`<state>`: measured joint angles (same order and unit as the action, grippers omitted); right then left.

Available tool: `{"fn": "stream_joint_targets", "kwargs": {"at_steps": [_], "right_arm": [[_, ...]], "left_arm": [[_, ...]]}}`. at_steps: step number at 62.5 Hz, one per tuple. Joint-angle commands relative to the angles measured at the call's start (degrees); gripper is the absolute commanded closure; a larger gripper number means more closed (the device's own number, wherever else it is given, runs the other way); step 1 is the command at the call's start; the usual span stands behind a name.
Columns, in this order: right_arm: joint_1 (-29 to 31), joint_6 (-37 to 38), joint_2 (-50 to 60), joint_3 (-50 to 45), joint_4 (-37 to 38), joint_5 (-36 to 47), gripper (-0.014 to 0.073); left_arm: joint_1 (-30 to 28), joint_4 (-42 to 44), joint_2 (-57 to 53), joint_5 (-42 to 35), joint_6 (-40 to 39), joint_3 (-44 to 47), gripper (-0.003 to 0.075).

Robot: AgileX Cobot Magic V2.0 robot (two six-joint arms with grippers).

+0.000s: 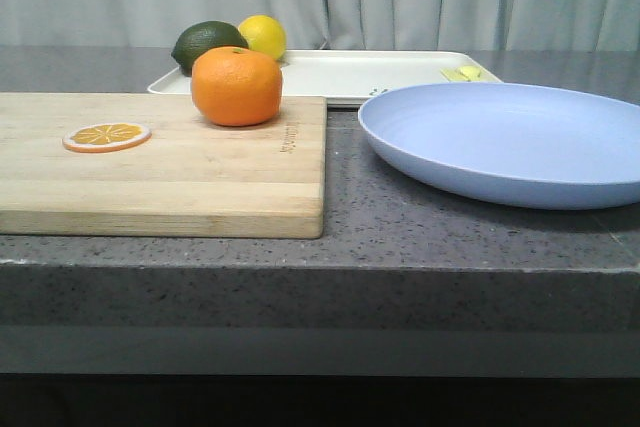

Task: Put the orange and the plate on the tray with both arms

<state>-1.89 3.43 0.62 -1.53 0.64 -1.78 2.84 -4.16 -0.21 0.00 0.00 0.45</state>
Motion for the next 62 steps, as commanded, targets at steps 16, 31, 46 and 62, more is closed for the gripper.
{"fn": "stream_joint_targets", "kwargs": {"at_steps": [16, 31, 46, 62], "right_arm": [[-0.1, -0.5, 1.0, 1.4, 0.8, 4.3, 0.0712], [-0.1, -0.5, 1.0, 1.4, 0.8, 4.3, 0.0712], [-0.1, -0.5, 1.0, 1.4, 0.7, 6.7, 0.0712], [-0.1, -0.5, 0.8, 12.9, 0.7, 0.6, 0.0712]], "left_arm": [[0.4, -0.3, -1.0, -4.1, -0.6, 1.5, 0.0740], [0.4, -0.3, -1.0, -4.1, -0.6, 1.5, 0.0740], [0.4, -0.3, -1.0, -6.5, -0.6, 1.2, 0.0740], [0.4, -2.1, -0.8, 1.6, -0.6, -11.0, 0.0740]]}}
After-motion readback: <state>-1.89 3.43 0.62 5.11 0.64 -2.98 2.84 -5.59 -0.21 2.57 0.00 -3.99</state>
